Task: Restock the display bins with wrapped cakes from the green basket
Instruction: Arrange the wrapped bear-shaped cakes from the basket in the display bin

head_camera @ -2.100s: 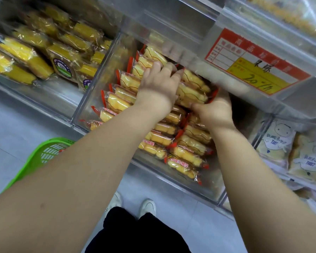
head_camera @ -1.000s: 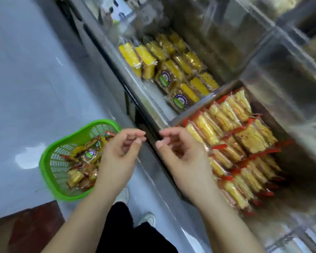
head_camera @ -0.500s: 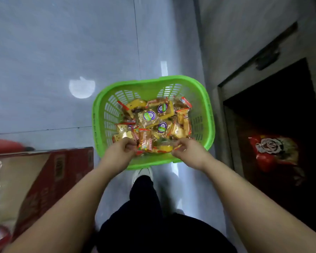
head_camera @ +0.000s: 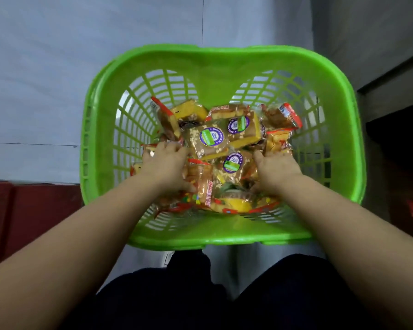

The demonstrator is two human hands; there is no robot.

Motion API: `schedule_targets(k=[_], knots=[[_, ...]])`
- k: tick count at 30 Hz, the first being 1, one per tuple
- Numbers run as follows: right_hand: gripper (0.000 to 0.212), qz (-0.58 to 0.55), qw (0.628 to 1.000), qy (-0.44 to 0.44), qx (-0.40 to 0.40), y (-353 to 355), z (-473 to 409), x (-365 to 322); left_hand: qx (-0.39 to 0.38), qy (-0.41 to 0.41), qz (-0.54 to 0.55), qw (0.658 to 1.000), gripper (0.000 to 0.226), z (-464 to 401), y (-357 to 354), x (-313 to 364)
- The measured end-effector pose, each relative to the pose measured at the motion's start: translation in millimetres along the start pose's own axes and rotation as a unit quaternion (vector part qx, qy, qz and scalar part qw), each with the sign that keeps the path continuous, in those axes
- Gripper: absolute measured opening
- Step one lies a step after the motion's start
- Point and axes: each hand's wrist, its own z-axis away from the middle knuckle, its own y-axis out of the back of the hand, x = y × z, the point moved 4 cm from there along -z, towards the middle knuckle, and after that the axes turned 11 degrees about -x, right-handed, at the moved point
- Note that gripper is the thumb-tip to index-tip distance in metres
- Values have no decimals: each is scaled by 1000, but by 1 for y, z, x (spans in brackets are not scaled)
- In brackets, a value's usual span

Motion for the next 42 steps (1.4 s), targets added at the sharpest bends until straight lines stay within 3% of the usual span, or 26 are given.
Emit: schedule_targets(k=[3,5,8,10,12,14,15,17,19,20,22,24,28,32,34,36,39,42], knots=[[55,39,998,20,49,-4,1,-10,-12,45,26,999,101,8,-1,-18],[48,-12,996,34,78,1,4,-8,15,58,30,998,89,12,2,-21],[57,-173,979,74,78,13,10,1,111,24,102,988,66,17,15,-11],[68,-230,964,125,34,19,15,3,141,-26,175,974,63,18,23,-4],[71,-229,958,172,-22,21,19,0,93,-33,291,952,84,15,23,1],[58,-212,954,202,-69,18,18,-7,5,10,394,919,117,12,12,7],[50,-204,952,211,-88,15,16,-11,-35,35,416,908,121,11,4,11],[47,-195,949,216,-125,10,12,-20,-106,49,496,860,107,9,-11,16],[58,-202,945,204,-158,6,8,-24,-158,25,604,781,70,10,-21,19],[64,-203,946,194,-165,6,7,-24,-155,20,618,770,52,9,-24,16],[66,-205,951,179,-146,11,3,-22,-122,37,605,786,43,7,-28,10],[55,-254,941,172,-140,16,2,-18,-101,40,596,796,58,4,-28,10],[80,-333,903,181,-205,12,10,-21,-107,33,581,806,69,4,-29,18],[62,-410,851,190,-268,-1,14,-35,-100,28,592,799,67,5,-24,12],[71,-418,846,190,-271,-2,15,-42,-61,24,593,802,65,7,-15,3],[79,-419,843,193,-276,0,18,-51,-5,-2,622,783,60,8,-5,-6],[70,-417,828,219,-304,6,22,-72,58,-31,669,740,47,12,8,-14],[58,-385,826,241,-335,11,26,-90,77,-49,664,742,47,15,12,-14]])
